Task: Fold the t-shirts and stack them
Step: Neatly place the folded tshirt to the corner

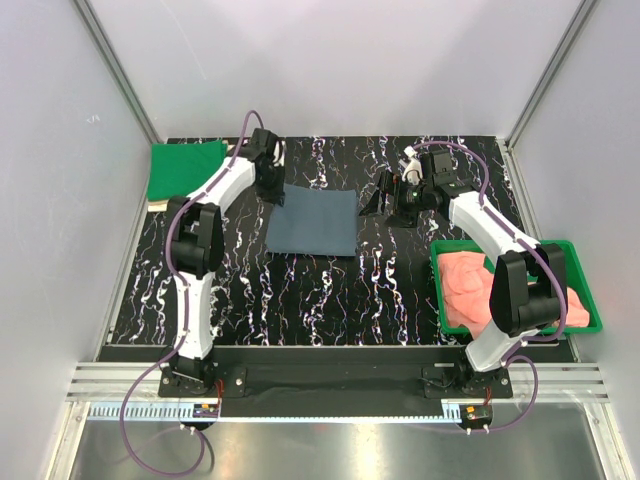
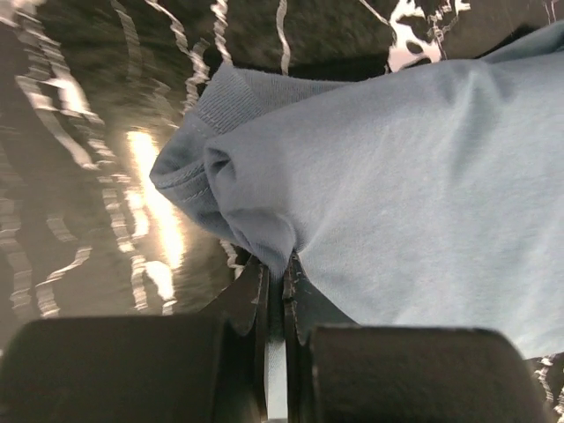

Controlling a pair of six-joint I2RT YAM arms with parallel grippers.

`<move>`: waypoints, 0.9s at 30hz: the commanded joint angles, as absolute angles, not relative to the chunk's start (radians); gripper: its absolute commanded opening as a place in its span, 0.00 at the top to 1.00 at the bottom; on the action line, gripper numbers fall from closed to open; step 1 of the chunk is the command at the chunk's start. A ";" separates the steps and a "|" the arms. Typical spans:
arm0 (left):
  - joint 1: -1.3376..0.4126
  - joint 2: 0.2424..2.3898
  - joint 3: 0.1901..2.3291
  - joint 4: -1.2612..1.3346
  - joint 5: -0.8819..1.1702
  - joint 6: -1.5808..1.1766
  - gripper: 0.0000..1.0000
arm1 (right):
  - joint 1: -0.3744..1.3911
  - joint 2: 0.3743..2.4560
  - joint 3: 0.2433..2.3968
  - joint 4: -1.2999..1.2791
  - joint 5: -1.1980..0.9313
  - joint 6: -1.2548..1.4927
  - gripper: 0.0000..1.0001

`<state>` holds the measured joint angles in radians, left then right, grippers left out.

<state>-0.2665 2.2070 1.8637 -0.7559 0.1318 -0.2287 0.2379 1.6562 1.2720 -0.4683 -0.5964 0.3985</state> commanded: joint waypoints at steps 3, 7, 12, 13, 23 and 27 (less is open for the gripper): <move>-0.255 2.086 1.971 -0.834 0.002 -0.109 1.00 | 0.235 1.617 1.278 -0.442 -0.621 0.400 0.00; -0.229 2.043 1.986 -0.863 -0.057 -0.029 1.00 | 0.235 1.620 1.276 -0.437 -0.626 0.408 0.00; -0.181 2.011 2.026 -0.868 -0.190 0.024 1.00 | 0.235 1.623 1.285 -0.436 -0.632 0.414 0.00; -0.175 2.010 2.045 -0.868 -0.202 0.034 1.00 | 0.235 1.624 1.285 -0.434 -0.630 0.414 0.00; -0.091 2.111 2.301 -0.859 -0.316 0.210 1.00 | 0.235 1.647 1.264 -0.400 -0.632 0.426 0.00; -0.060 2.169 2.403 -0.845 -0.321 0.264 1.00 | 0.235 1.663 1.288 -0.402 -0.627 0.417 0.00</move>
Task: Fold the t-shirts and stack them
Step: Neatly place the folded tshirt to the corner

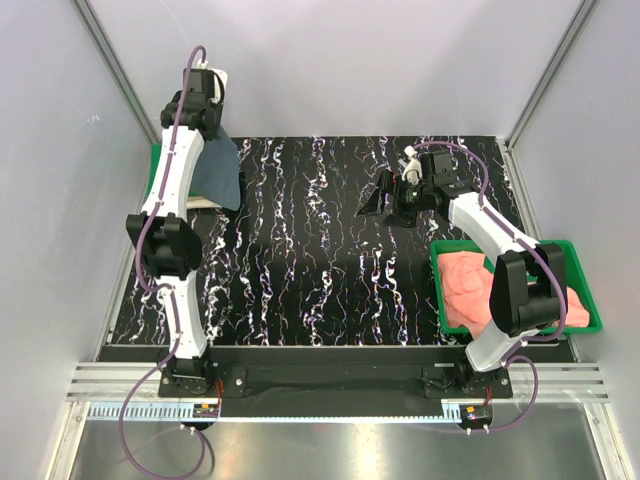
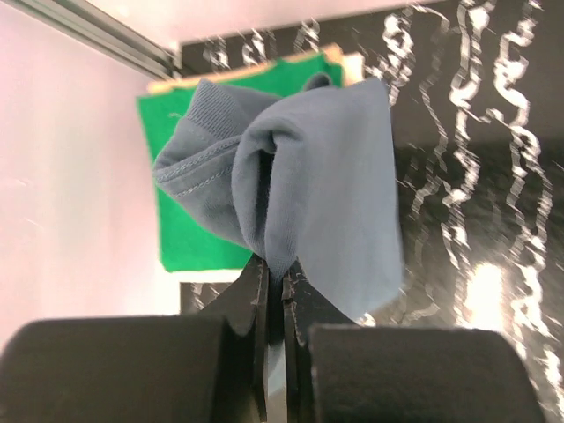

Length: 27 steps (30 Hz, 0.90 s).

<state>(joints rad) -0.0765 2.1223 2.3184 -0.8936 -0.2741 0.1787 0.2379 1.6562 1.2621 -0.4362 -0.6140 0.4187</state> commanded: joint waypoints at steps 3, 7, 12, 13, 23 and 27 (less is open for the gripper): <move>-0.041 2.200 2.425 -0.804 -0.334 0.294 1.00 | 0.235 1.675 1.299 -0.402 -0.635 0.420 0.00; -0.020 2.201 2.388 -0.691 -0.356 0.314 1.00 | 0.235 1.681 1.301 -0.397 -0.620 0.411 0.00; -0.011 2.232 2.399 -0.603 -0.390 0.336 1.00 | 0.233 1.713 1.318 -0.396 -0.623 0.414 0.00; -0.008 2.241 2.402 -0.598 -0.396 0.337 1.00 | 0.235 1.716 1.321 -0.396 -0.624 0.414 0.00; 0.047 2.250 2.398 -0.551 -0.378 0.341 1.00 | 0.233 1.747 1.319 -0.393 -0.614 0.408 0.00; 0.074 2.223 2.352 -0.526 -0.322 0.337 1.00 | 0.233 1.763 1.321 -0.385 -0.617 0.411 0.00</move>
<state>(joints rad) 0.0456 2.2662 2.3604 -0.6441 -0.3443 0.3222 0.2375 1.7493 1.2846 -0.4232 -0.6136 0.4175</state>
